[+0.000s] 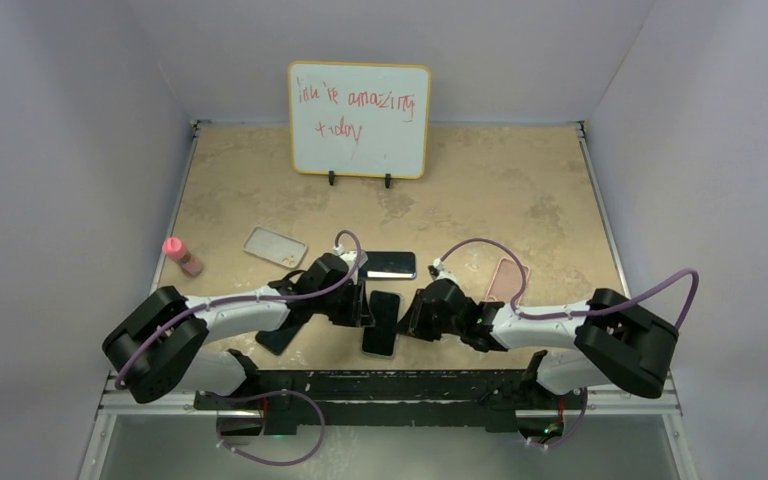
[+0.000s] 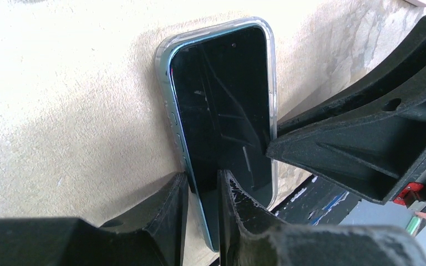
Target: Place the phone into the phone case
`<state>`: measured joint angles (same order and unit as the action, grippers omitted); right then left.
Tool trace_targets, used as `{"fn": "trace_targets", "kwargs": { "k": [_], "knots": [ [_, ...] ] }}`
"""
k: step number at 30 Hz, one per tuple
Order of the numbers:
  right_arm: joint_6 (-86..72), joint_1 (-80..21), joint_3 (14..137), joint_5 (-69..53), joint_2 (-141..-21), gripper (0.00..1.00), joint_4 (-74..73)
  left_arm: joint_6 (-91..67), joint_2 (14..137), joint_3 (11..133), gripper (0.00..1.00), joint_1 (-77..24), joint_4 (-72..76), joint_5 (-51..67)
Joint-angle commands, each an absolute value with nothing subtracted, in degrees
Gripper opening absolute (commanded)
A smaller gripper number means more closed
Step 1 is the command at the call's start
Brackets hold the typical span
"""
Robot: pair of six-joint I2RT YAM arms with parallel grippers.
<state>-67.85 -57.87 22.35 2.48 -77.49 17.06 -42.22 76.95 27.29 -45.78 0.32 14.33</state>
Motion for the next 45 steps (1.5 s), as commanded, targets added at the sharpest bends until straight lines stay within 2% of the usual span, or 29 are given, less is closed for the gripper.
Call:
{"fn": "trace_targets", "kwargs": {
  "k": [1,5,9,25,33,35,38,41,43,45],
  "knots": [
    [-64.8,-56.33,19.64,3.58,-77.84,0.23,14.21,-39.85,79.6,28.45,0.2,-47.44,5.31,13.78],
    [-64.58,-55.48,19.4,2.75,-76.08,0.28,15.29,-41.3,79.7,28.17,0.18,-49.9,5.22,13.76],
    [-66.69,-55.41,18.81,1.41,-76.04,0.37,17.99,-45.12,79.34,27.86,0.18,-52.34,2.93,13.77],
    [-74.6,-54.58,9.43,-3.19,-68.38,0.56,43.76,-55.76,72.12,19.65,0.18,-51.57,12.71,19.66],
    [-73.99,-54.58,10.48,-4.81,-69.86,0.59,46.07,-56.28,71.73,19.21,0.17,-51.28,13.89,19.14],
    [-73.61,-54.54,10.69,-4.21,-69.31,0.59,43.69,-56.18,71.89,19.29,0.17,-51.27,13.61,18.62],
    [-69.56,-54.58,14.14,-0.99,-66.14,0.59,29.38,-55.65,71.82,19.46,0.18,-51.18,11.87,16.4],
    [-65.16,-54.58,17.76,2.19,-63.88,0.59,16.76,-56.21,71.12,19.81,0.28,-50.76,11.45,16.32],
    [-64.91,-54.54,18.31,2.68,-63.2,0.6,12.43,-56.49,70.22,20.22,0.34,-50.76,10.68,15.71],
    [-64.86,-54.58,17.92,3.34,-62.9,0.62,10.97,-56.36,69.41,20.69,0.36,-50.55,8.67,14.1]
  ]
}}
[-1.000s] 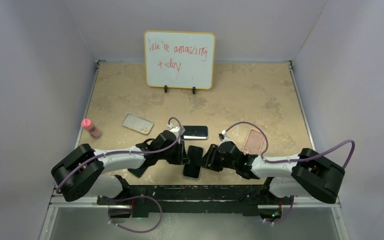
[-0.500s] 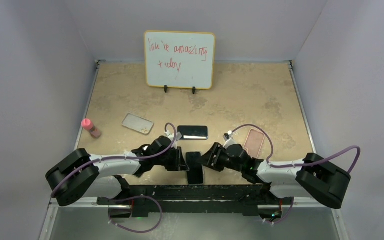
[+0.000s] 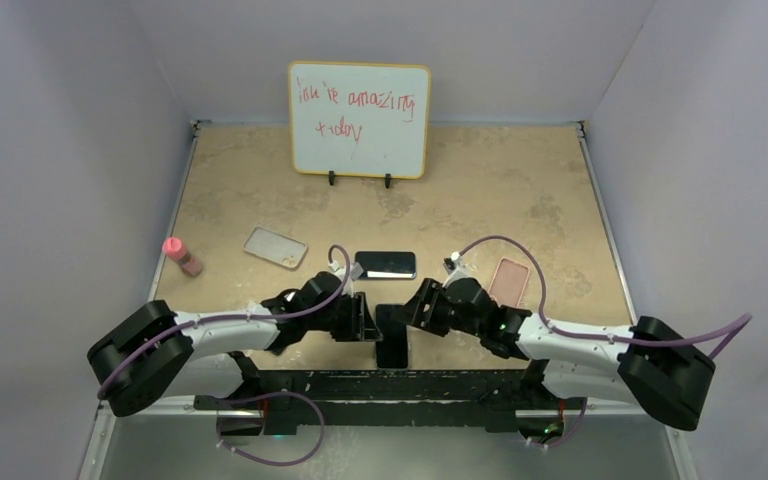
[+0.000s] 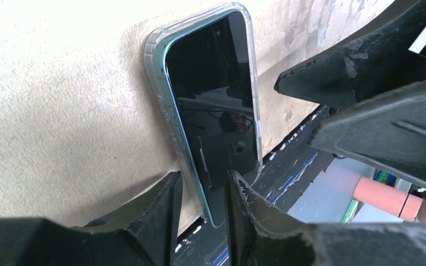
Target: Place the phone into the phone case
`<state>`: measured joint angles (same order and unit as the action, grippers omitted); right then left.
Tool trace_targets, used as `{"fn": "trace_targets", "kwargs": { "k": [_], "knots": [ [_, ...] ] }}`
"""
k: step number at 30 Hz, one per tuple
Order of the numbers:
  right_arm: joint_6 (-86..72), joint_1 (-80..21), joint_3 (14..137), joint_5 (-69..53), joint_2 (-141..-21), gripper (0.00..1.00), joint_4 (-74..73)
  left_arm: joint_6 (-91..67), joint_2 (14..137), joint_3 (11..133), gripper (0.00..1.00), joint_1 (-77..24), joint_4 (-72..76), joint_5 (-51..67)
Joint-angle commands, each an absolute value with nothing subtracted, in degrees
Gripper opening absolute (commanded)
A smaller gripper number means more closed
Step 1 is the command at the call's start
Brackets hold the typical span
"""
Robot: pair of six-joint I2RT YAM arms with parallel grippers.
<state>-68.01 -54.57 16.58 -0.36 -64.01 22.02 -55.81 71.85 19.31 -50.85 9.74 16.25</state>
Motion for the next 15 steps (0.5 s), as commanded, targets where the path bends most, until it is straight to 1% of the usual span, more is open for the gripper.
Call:
{"fn": "trace_targets", "kwargs": {
  "k": [1,4,7,10,14,15],
  "knots": [
    [-64.97,-54.58,17.71,3.81,-63.07,0.63,11.27,-56.29,69.23,20.8,0.36,-50.27,7.83,13.39],
    [-65.85,-54.64,17.43,3.31,-65.34,0.65,13.24,-56.16,69.31,20.67,0.34,-49.21,7.37,13.18],
    [-67.39,-54.86,17.38,2.88,-68.18,0.69,13.79,-56.01,70.61,20.63,0.3,-49.17,9.29,14.3],
    [-68.39,-55.31,16.55,1.26,-70.52,0.74,18.14,-55.86,72.89,20.87,0.23,-49.13,10.55,15.62],
    [-68.85,-56.73,18.25,0.09,-73.97,0.75,21.41,-55.72,74.71,21.0,0.15,-49.16,11.12,16.27],
    [-69.17,-56.72,18.24,0.09,-74.41,0.76,23.13,-55.72,74.76,20.94,0.11,-49.13,10.9,16.19]
  ]
}}
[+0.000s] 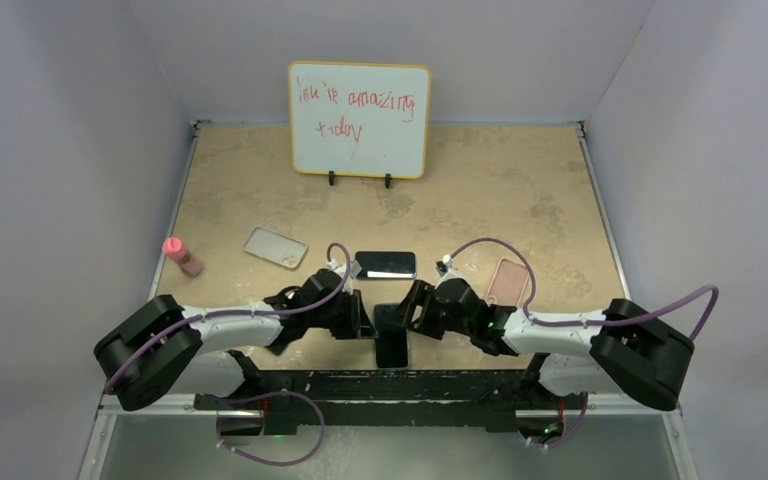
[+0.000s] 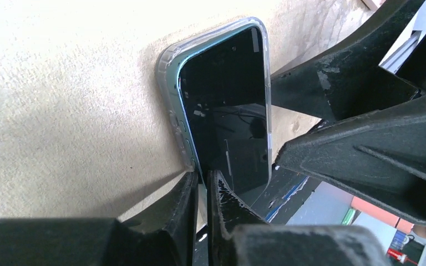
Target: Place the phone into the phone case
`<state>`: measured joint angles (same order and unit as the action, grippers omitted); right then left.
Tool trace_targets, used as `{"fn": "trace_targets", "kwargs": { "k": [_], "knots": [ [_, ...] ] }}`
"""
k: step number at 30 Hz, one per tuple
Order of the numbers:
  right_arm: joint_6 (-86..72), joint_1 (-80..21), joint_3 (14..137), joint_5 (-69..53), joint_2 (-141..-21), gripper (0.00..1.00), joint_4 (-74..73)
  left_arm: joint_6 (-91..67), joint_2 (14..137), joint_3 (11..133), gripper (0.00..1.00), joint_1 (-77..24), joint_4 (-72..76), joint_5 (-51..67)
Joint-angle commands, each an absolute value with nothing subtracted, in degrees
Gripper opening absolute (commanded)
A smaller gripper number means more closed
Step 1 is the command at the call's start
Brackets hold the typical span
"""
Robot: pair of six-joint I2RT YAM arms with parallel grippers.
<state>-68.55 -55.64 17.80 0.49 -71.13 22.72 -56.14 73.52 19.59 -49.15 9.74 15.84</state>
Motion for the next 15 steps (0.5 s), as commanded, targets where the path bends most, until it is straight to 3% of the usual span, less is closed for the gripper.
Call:
{"fn": "trace_targets", "kwargs": {
  "k": [1,5,15],
  "knots": [
    [-69.92,-56.77,17.63,-1.44,-74.7,0.76,26.38,-55.72,74.71,20.85,0.09,-49.18,10.58,16.05],
    [-74.57,-56.49,13.09,-6.66,-75.89,0.78,44.79,-55.85,73.76,20.29,0.06,-49.09,10.36,16.11],
    [-75.21,-56.34,10.69,-11.96,-77.05,0.75,58.33,-57.36,71.28,18.16,0.06,-48.45,11.38,16.86]
  ]
}}
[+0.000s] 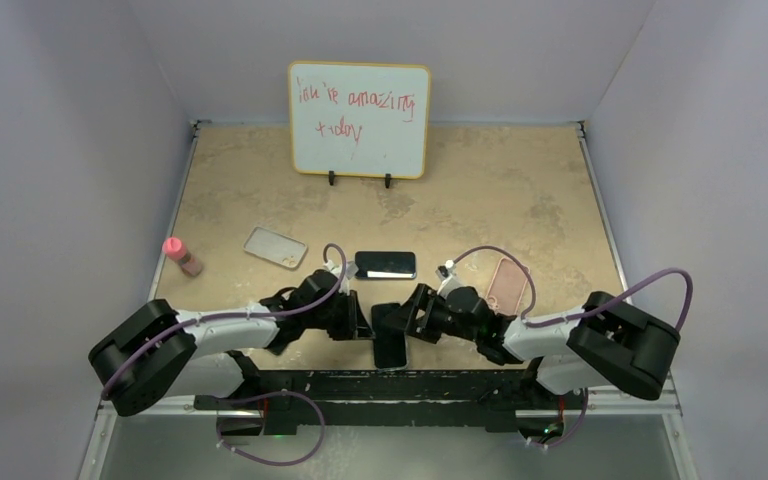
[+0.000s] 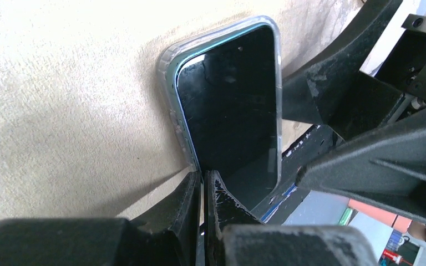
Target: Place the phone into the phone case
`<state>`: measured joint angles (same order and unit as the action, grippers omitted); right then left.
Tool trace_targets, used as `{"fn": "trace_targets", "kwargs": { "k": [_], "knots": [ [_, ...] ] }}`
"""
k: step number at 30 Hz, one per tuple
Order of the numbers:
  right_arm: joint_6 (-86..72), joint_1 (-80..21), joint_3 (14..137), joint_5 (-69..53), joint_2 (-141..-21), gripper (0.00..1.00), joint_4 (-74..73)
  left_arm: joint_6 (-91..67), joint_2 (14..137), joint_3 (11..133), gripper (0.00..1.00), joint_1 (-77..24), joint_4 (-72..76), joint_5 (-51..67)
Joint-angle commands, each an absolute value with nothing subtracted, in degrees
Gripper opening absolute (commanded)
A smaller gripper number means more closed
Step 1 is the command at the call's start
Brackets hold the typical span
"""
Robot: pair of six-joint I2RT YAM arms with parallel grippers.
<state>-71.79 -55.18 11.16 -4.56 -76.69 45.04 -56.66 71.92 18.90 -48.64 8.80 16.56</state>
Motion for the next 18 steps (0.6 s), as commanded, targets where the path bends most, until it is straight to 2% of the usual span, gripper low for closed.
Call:
{"fn": "trace_targets", "kwargs": {
  "k": [1,7,13,18],
  "knots": [
    [-75.33,-56.34,10.39,-12.1,-77.26,0.74,59.15,-57.15,71.21,18.11,0.06,-48.38,11.01,16.54],
    [-75.22,-56.34,9.82,-11.26,-78.11,0.67,55.82,-56.14,70.11,18.07,0.06,-48.27,10.33,15.7],
    [-73.93,-56.34,10.91,-8.14,-77.99,0.5,47.91,-58.3,68.99,17.13,0.07,-48.3,13.16,17.71],
    [-71.91,-56.34,12.59,-6.89,-77.4,0.33,42.67,-59.3,67.91,16.47,0.07,-48.26,14.4,18.53]
  ]
}}
